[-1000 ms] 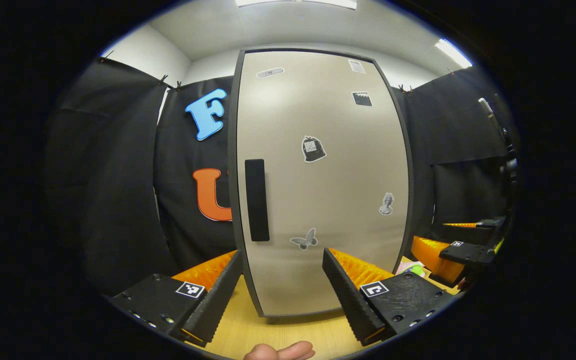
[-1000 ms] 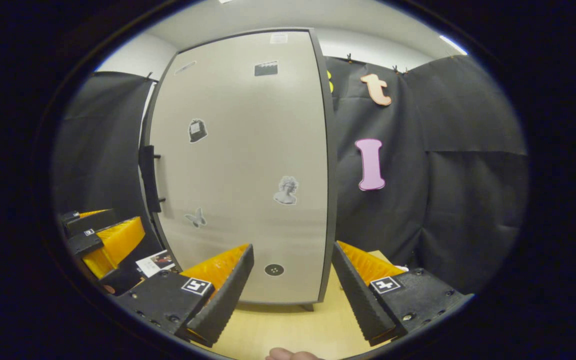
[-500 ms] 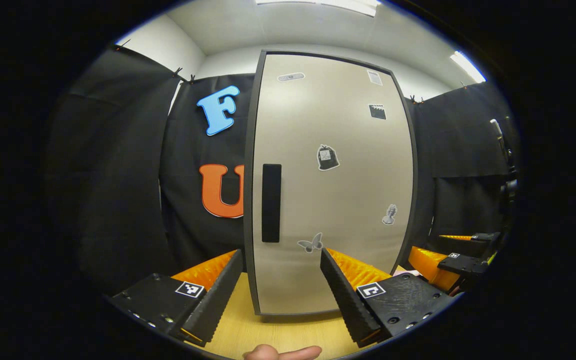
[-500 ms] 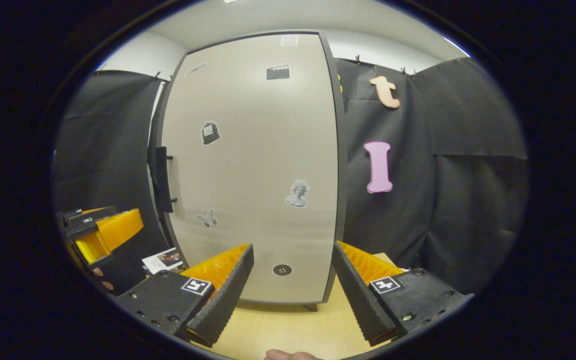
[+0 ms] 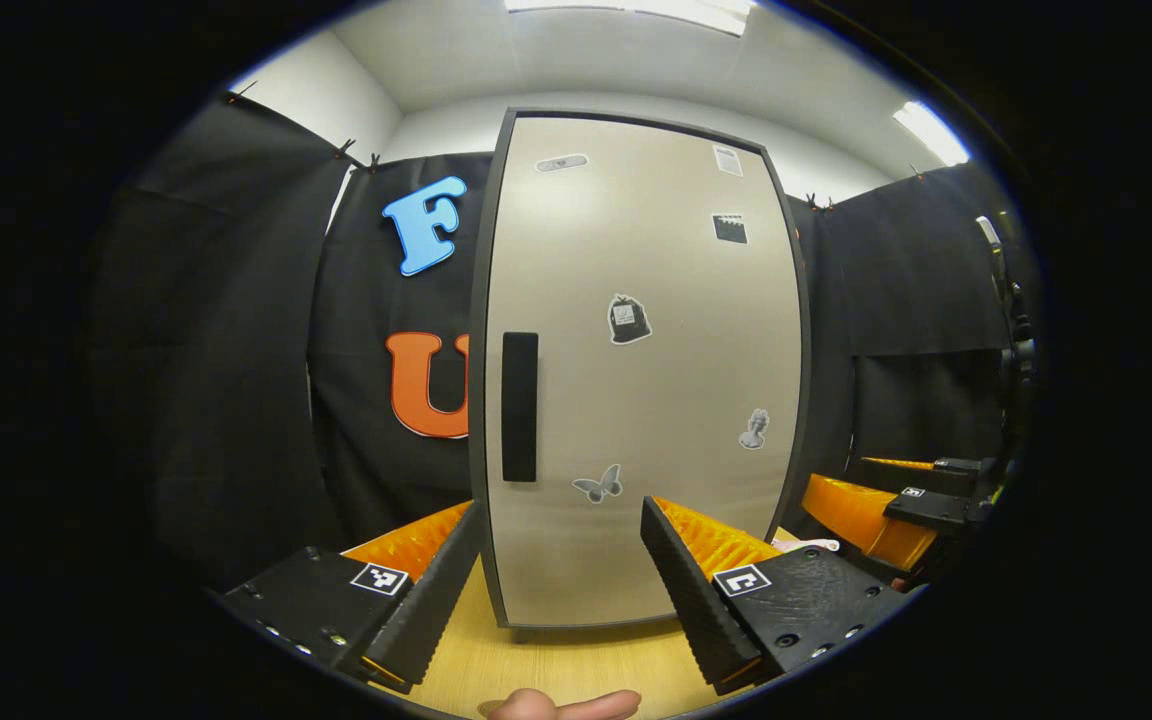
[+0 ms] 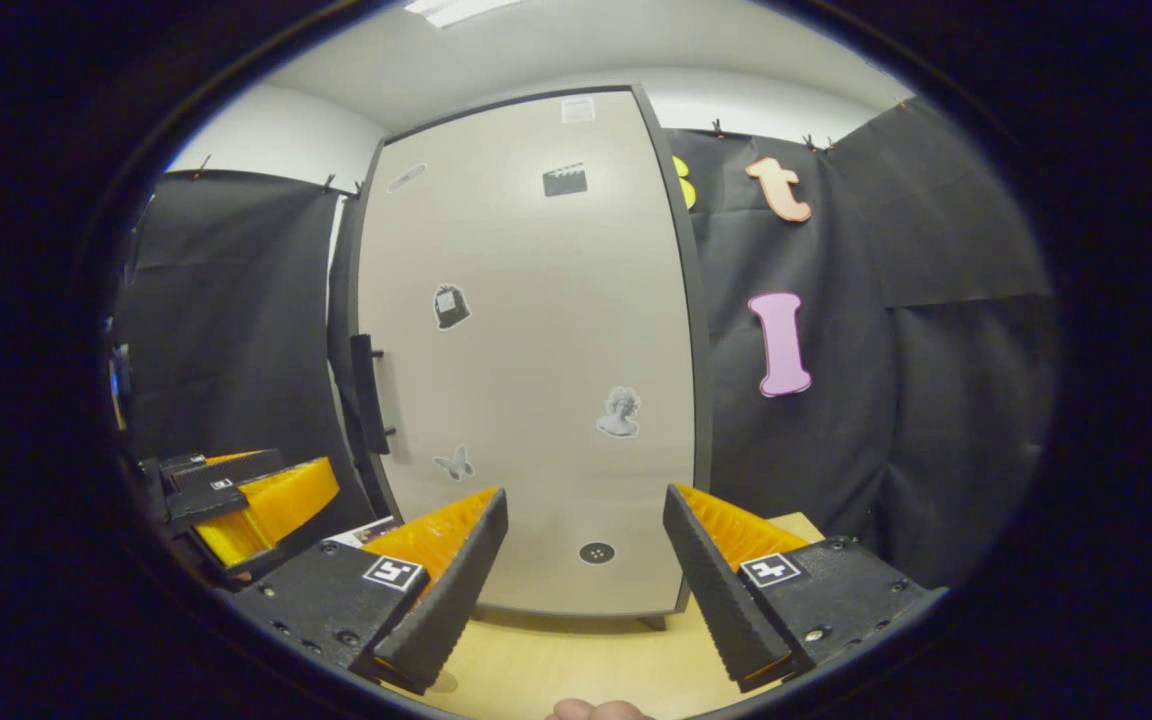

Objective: Open the cabinet door with the right hand, grasp the bottle in the cabinet with the left hand and place it on the coaster, then close the cabinet door with the right hand.

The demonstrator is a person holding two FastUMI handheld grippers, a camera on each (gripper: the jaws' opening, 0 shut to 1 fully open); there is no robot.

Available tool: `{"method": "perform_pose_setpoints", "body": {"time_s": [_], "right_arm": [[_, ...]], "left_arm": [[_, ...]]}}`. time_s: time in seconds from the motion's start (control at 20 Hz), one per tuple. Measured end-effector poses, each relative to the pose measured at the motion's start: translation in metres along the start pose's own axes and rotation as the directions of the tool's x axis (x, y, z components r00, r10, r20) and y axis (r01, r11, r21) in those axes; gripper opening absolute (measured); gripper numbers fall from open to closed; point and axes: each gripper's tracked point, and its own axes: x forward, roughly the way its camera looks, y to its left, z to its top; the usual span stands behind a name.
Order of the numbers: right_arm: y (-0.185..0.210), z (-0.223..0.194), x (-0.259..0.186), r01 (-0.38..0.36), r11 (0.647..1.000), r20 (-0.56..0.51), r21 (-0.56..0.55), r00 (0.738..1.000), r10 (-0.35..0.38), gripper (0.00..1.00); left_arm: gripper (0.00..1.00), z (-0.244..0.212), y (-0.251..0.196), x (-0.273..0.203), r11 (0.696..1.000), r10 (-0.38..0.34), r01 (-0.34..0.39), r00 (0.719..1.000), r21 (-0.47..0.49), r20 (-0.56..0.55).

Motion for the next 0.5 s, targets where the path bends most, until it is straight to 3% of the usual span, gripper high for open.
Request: {"method": "perform_pose_setpoints", "body": {"time_s": [0.5], "right_arm": [[0.036, 0.012, 0.018, -0.095, 0.994, -0.017, -0.051, 0.995, 0.094, 1.0]], "left_arm": [[0.95, -0.004, 0.021, -0.036, 0.999, 0.025, -0.025, 1.0, 0.021, -0.004]]}}
